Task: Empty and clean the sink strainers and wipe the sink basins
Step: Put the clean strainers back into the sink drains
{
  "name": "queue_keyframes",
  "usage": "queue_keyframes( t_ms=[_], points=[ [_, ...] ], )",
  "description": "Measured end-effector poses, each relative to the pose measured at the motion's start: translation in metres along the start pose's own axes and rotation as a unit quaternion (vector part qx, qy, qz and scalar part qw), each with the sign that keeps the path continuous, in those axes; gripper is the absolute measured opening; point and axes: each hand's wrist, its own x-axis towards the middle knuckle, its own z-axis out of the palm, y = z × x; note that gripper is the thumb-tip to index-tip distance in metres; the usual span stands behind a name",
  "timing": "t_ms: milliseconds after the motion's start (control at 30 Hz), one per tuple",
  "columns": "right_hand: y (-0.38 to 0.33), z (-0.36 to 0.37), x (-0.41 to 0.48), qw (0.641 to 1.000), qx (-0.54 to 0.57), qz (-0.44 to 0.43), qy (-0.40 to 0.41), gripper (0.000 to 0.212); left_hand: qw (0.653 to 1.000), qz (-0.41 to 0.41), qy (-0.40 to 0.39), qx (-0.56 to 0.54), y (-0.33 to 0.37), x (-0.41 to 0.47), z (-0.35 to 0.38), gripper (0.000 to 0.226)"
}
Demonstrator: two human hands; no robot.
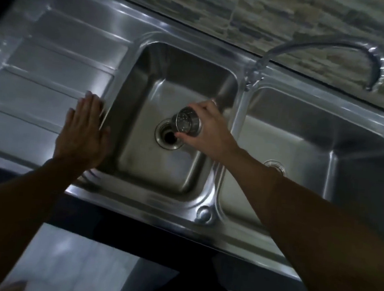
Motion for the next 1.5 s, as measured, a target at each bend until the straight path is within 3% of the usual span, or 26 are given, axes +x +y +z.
queue_keyframes(
  t_ms=[167,433,767,933,1267,1500],
  points=[
    [0.007,0.055,0.024,0.997,-0.014,0.046,-0.061,0.088,0.998,0.009,0.061,0.014,-0.002,-0.007,0.012,0.065],
    [0.027,0.116,0.046,0.989,-0.035,0.105,-0.102,0.082,0.996,0.022,0.089,-0.014,-0.002,-0.007,0.01,0.059],
    [0.039,0.147,0.035,0.983,-0.016,0.138,-0.12,0.08,0.995,0.026,0.093,-0.006,-0.005,-0.004,0.014,0.06],
    [0.043,0.157,0.027,0.984,0.013,0.156,-0.08,0.077,0.994,0.026,0.103,0.001,-0.005,-0.004,0.016,0.06],
    [0.036,0.148,0.03,0.978,-0.043,0.125,-0.159,0.082,0.996,0.018,0.091,0.002,-0.001,-0.005,0.013,0.06],
    [0.01,0.104,0.017,0.989,-0.052,0.07,-0.122,0.069,0.998,0.009,0.057,-0.031,0.01,-0.007,-0.005,0.063]
  ],
)
